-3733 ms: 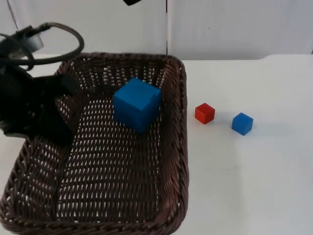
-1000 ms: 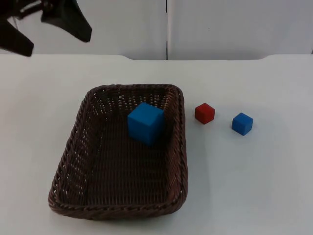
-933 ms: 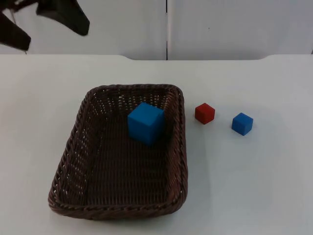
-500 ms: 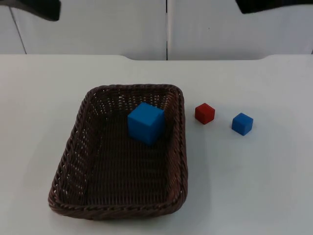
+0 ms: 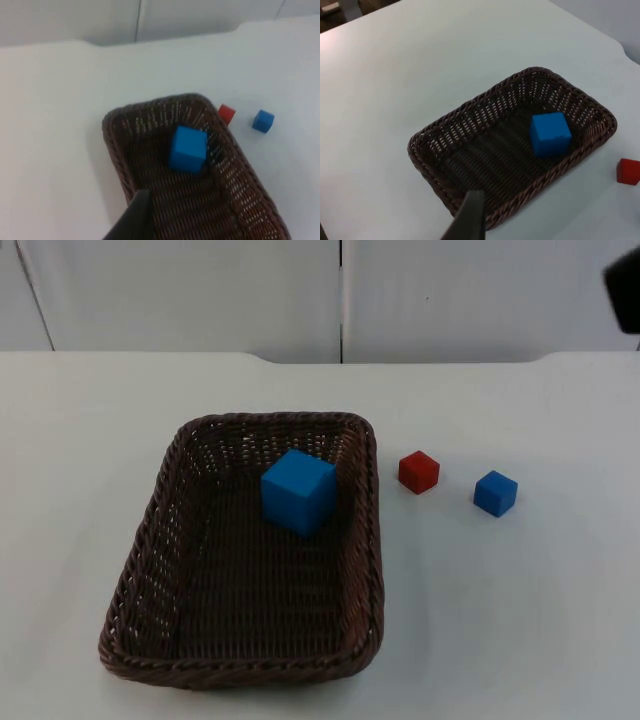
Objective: Pick up the basket with the left hand and place the largest block into the basket with the right hand.
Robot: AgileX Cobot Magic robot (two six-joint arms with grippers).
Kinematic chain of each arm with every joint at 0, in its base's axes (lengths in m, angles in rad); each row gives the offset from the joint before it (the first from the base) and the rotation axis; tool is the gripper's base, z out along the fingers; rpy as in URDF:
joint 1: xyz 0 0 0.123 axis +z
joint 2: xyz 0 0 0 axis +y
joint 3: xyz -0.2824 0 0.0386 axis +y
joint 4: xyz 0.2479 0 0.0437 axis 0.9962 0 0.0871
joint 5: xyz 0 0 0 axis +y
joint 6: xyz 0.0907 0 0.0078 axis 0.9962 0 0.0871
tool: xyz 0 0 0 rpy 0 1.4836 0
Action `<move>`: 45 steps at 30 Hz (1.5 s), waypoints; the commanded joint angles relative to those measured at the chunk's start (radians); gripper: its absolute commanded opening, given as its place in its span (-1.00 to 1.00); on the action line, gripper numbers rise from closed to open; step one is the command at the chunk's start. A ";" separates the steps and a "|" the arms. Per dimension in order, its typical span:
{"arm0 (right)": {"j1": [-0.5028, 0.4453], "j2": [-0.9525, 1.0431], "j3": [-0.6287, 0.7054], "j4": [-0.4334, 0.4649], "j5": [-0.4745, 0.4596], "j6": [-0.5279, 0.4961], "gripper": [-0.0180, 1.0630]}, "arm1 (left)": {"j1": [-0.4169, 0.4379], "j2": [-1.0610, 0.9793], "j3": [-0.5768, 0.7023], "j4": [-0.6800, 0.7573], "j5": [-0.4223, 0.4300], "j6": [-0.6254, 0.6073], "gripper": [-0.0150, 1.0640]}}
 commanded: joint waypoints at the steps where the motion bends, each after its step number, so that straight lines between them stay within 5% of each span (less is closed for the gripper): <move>1: -0.003 -0.033 0.019 -0.001 -0.010 0.010 0.59 | 0.000 -0.036 0.003 0.019 0.011 -0.010 0.97; 27: -0.003 -0.518 0.269 -0.003 0.014 0.088 0.59 | 0.000 -0.490 0.003 0.423 0.239 -0.296 0.97; 37: -0.003 -0.636 0.307 -0.003 0.074 0.130 0.59 | 0.000 -0.614 0.007 0.466 0.302 -0.342 0.97; 45: -0.003 -0.721 0.307 -0.007 0.178 0.130 0.59 | 0.000 -0.714 0.193 0.473 0.305 -0.392 0.97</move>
